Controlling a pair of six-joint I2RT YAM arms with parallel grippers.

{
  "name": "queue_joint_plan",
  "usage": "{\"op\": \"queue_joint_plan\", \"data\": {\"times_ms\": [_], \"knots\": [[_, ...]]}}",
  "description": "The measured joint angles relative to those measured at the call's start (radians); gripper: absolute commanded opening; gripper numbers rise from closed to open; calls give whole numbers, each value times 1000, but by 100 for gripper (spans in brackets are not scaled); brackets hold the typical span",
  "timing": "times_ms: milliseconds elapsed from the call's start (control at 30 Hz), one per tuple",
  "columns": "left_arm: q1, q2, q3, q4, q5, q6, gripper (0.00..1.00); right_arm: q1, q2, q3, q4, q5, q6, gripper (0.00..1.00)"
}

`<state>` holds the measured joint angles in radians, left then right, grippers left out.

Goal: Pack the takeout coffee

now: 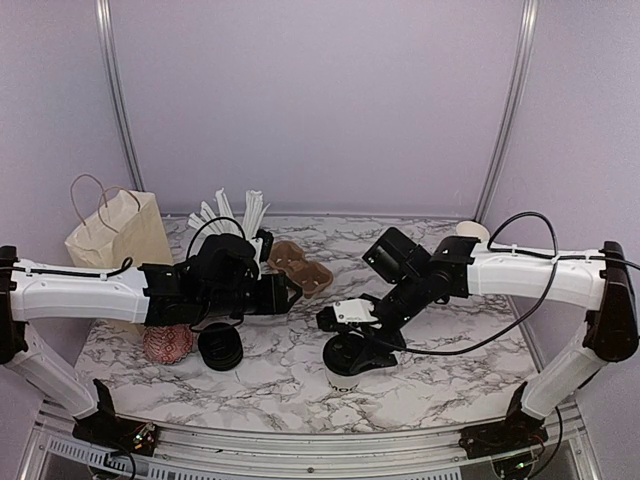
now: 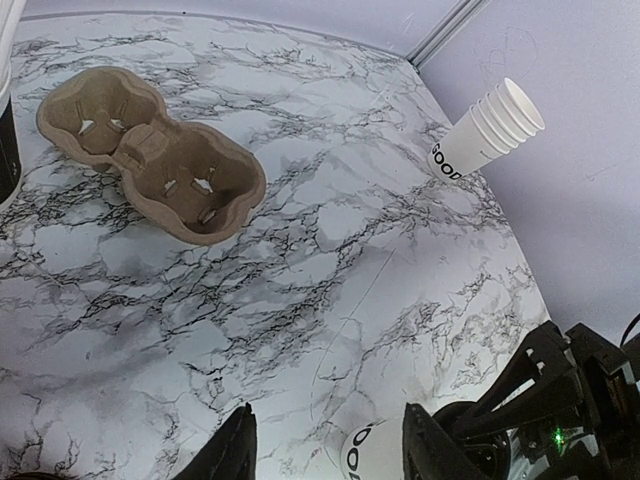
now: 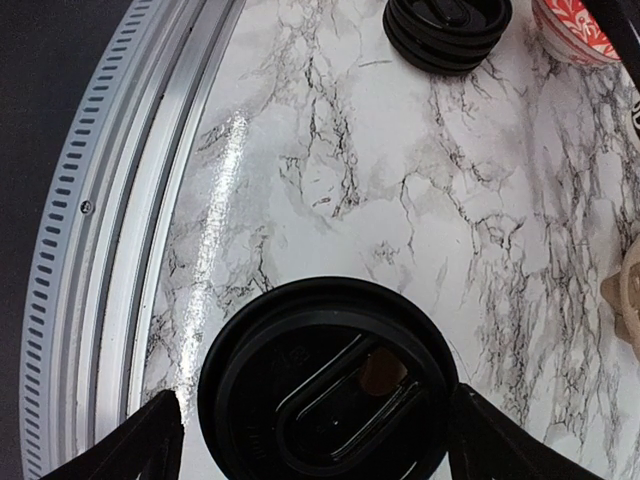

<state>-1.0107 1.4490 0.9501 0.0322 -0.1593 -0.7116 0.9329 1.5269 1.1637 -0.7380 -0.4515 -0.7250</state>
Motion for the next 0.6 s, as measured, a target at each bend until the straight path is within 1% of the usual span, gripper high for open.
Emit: {"op": "queue_joint_plan", "data": {"times_ms": [100, 367, 600], "knots": [[0, 0, 0, 0, 1, 0, 50, 0, 9, 0, 0, 0, 0, 88], [0, 0, 0, 0, 1, -2, 50, 0, 21, 0, 1, 11, 11, 73], [3, 3, 0, 0, 3, -2, 50, -14, 22, 10, 1, 31, 18, 72]]}}
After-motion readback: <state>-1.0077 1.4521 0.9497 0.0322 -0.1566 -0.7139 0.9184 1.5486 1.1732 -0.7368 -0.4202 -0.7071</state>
